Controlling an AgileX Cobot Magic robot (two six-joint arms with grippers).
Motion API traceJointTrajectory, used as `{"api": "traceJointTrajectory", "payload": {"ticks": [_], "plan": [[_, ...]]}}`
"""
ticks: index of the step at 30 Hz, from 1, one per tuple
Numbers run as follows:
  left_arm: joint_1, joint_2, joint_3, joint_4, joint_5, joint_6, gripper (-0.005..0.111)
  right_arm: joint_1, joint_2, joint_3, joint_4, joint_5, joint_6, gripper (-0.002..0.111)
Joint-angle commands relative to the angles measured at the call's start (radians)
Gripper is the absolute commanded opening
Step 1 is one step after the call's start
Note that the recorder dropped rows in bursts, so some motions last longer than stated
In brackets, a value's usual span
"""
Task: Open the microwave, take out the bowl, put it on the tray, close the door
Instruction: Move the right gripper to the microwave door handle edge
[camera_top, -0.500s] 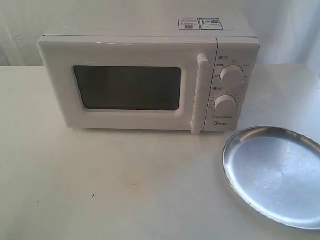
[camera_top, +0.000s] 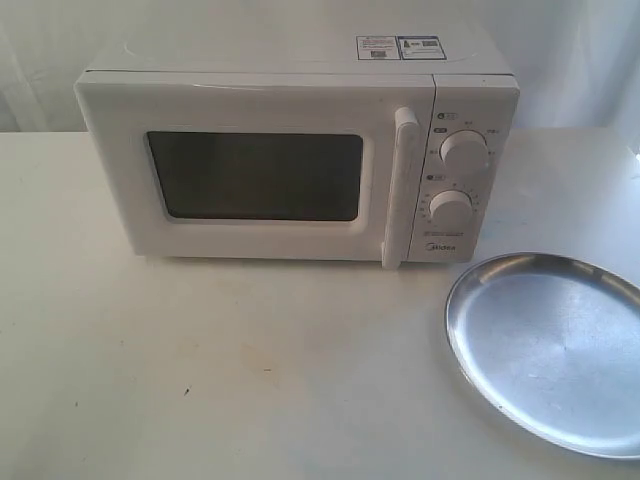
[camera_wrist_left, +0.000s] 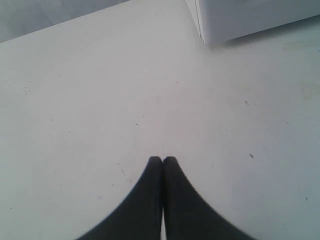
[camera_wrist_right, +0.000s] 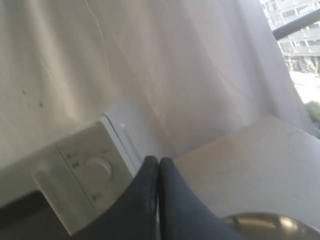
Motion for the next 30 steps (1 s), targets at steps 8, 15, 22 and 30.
{"api": "traceJointTrajectory", "payload": {"ticks": [8,15,22,30], "plan": [[-0.004,-0.003,0.002,-0.004,0.0,-0.005,0.0,-0.002,0.19,-0.142,-0.058,-0.503,0.057,0.0],[-0.004,-0.003,0.002,-0.004,0.0,-0.005,0.0,-0.002,1.226,-0.519,-1.223,-1.012,0.323,0.0],[-0.004,-0.003,0.002,-0.004,0.0,-0.005,0.0,-0.002,1.799,-0.556,-1.213,-1.144,-0.092,0.0],[-0.004,-0.003,0.002,-0.004,0.0,-0.005,0.0,-0.002,1.912,-0.572,-1.077,-1.144,-0.288,0.028]]}}
